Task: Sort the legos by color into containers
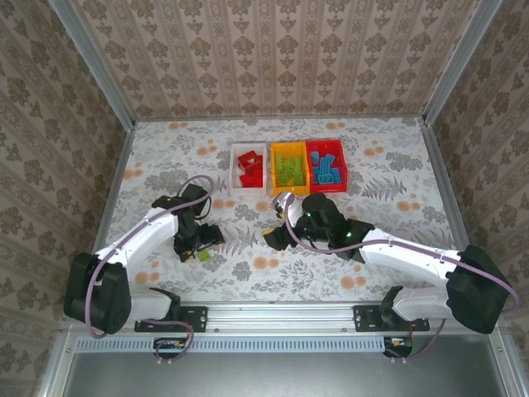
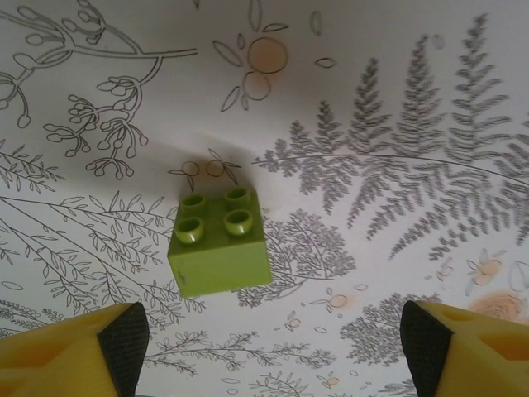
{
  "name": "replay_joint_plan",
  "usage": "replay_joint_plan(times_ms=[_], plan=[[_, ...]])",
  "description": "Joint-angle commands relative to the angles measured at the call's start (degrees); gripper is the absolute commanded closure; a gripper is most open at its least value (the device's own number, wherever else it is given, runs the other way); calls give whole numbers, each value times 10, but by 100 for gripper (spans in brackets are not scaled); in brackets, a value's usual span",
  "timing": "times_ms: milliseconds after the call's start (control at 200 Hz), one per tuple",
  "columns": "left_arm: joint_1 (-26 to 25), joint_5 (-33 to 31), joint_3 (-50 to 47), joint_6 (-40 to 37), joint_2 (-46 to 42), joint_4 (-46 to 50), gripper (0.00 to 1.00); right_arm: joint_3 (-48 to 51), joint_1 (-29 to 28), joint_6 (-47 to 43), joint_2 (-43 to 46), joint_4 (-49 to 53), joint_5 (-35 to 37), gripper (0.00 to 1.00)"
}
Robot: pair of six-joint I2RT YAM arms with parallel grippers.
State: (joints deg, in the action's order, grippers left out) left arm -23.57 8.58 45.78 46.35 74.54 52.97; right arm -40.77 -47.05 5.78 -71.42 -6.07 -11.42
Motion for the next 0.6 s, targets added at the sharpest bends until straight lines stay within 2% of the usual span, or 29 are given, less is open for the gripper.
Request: replay_joint_plan(times_ms=[0, 200, 380, 595], plan=[[8, 2, -18, -4, 18, -10, 20, 13, -4, 20, 20, -10, -33, 23], [11, -13, -26, -6, 36, -19, 27, 10, -3, 23, 17, -11, -23, 23], [11, -14, -39, -4, 42, -49, 43, 5, -4, 26, 9, -13, -24, 23], [11, -21, -39, -11, 50, -56, 57, 3, -3, 27, 6, -11, -20, 23]])
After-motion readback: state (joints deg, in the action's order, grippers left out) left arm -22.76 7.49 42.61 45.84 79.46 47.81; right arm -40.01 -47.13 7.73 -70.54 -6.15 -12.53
